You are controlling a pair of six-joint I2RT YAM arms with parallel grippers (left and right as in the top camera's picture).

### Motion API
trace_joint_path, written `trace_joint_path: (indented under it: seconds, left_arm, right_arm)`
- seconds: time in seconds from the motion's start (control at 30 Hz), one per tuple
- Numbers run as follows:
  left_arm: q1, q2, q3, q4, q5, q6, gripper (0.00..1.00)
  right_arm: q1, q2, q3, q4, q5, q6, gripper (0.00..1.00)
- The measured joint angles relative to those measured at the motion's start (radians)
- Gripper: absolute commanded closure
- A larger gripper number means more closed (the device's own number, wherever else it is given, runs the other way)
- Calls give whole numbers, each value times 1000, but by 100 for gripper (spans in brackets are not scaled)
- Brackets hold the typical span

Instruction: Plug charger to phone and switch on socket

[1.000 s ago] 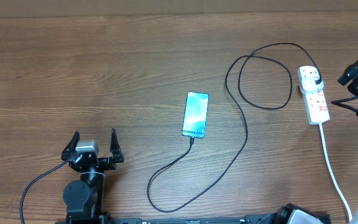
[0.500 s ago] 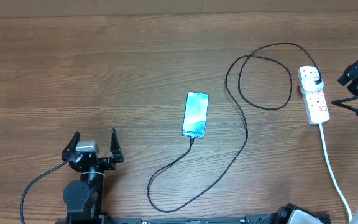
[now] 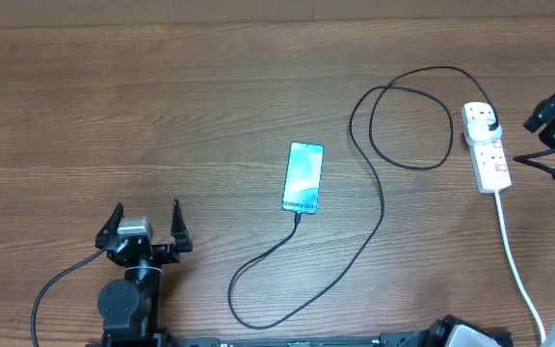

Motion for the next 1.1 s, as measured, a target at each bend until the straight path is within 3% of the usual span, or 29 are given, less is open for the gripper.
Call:
trace_joint_path:
  seconds: [0.8, 1.1]
  left_arm:
    - [0, 0, 0, 0, 0, 0, 0]
    - [0, 0, 0, 0, 0, 0, 0]
  right_arm:
    - [0, 18, 0, -2, 0, 0, 0]
    - [0, 18, 0, -94, -2, 0, 0]
